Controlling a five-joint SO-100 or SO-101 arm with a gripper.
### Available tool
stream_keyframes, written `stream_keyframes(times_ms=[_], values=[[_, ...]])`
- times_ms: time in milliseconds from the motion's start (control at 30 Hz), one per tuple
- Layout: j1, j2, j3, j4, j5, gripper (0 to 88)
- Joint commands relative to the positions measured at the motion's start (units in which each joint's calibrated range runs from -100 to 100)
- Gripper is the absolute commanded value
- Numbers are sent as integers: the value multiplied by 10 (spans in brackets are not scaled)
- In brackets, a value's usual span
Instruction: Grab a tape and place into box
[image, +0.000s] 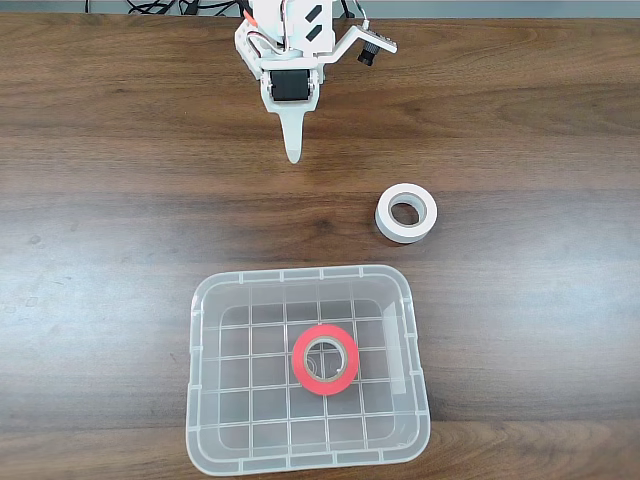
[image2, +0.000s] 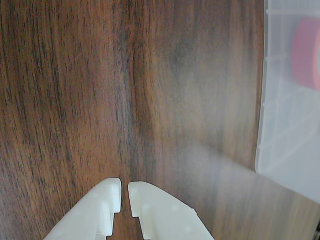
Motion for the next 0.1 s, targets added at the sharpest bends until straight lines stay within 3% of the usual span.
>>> stream_keyframes(times_ms=[0, 67], values=[[2, -9, -9, 3, -4, 12], [2, -9, -9, 3, -4, 12]])
